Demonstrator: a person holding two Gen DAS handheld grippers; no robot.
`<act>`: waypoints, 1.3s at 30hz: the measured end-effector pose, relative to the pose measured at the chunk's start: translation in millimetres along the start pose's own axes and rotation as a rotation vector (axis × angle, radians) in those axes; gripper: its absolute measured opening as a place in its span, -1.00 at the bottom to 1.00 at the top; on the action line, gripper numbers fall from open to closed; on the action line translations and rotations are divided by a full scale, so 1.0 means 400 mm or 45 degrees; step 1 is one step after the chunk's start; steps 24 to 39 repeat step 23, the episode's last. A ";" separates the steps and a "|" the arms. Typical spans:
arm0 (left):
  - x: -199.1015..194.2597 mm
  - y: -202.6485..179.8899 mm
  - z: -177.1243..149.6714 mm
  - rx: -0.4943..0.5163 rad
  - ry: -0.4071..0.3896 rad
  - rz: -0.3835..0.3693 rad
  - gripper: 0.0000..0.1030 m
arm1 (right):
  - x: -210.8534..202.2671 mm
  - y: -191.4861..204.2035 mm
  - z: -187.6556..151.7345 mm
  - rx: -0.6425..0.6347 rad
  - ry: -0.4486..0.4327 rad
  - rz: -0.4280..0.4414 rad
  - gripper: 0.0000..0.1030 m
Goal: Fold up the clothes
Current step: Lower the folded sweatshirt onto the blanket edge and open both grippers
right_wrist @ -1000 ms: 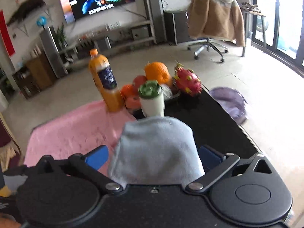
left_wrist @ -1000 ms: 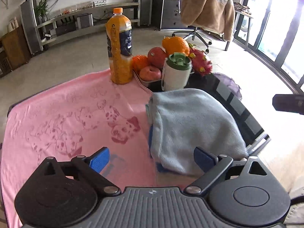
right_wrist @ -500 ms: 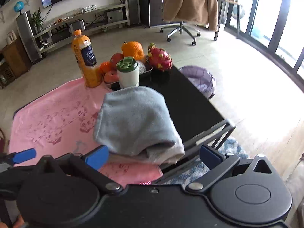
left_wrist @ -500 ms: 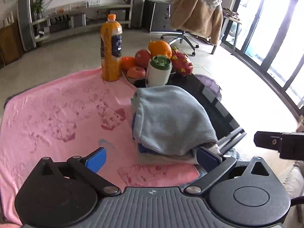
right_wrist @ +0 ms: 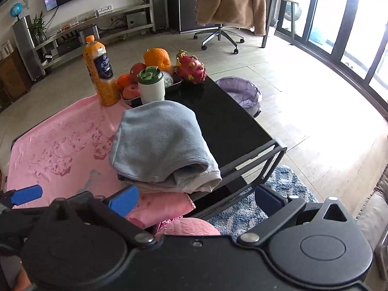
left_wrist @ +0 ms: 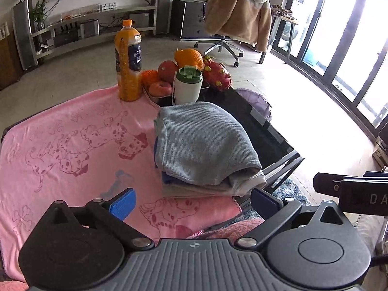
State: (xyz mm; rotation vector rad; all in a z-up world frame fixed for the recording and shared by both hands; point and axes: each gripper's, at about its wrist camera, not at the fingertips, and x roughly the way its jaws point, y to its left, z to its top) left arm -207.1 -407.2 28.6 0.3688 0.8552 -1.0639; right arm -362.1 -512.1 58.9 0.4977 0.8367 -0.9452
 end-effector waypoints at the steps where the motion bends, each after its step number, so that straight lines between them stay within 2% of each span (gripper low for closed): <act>1: -0.001 -0.003 0.000 0.006 -0.003 0.002 0.95 | -0.002 -0.003 -0.004 0.006 -0.001 -0.002 1.00; 39: 0.007 -0.016 -0.012 0.052 -0.049 0.009 0.94 | 0.003 -0.007 -0.021 -0.001 0.002 -0.038 1.00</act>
